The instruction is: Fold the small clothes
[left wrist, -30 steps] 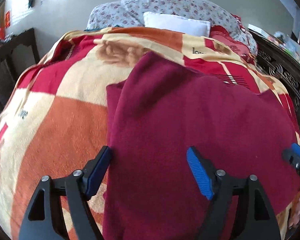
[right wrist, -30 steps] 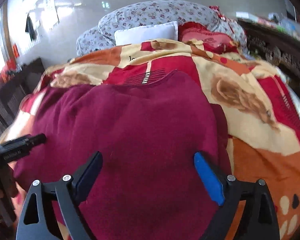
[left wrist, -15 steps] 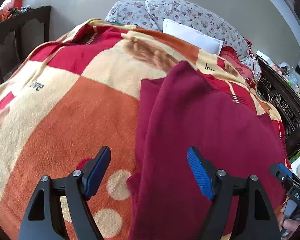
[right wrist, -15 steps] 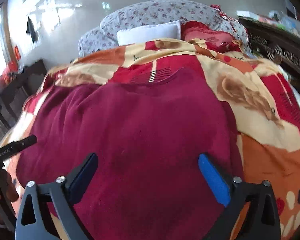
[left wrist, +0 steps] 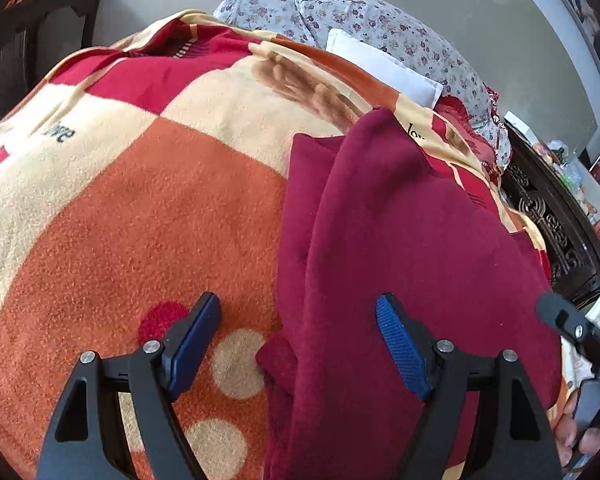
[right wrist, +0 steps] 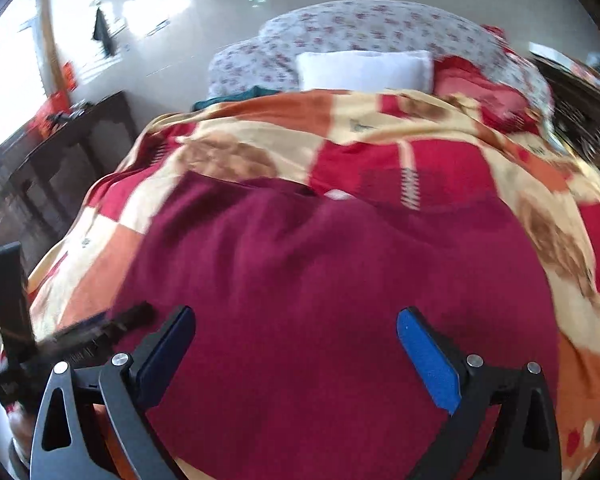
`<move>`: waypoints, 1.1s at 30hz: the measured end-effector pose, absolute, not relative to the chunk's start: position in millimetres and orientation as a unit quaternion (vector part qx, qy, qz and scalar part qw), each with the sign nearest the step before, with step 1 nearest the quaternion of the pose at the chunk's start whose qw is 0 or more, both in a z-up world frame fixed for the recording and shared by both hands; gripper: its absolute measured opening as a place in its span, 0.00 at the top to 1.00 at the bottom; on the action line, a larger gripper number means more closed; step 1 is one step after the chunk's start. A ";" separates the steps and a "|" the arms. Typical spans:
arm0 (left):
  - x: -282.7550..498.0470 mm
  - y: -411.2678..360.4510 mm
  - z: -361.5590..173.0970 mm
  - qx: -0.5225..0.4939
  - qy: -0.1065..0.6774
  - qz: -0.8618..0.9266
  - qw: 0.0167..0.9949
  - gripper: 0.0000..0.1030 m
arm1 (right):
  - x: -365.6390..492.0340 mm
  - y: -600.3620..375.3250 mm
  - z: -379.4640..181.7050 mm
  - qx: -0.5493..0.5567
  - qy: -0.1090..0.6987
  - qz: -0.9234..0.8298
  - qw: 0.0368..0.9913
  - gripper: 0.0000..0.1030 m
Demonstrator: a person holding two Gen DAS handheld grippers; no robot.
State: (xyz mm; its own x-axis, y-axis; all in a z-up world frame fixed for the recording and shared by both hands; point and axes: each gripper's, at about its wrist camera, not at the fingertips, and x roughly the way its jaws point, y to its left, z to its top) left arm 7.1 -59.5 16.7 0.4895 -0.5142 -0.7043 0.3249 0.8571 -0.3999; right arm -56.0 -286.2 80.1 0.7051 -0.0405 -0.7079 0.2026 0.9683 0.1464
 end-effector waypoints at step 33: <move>17.0 -43.4 8.0 -0.175 0.455 -0.280 0.827 0.08 | 91.9 -206.4 66.1 0.015 0.460 0.045 0.886 0.79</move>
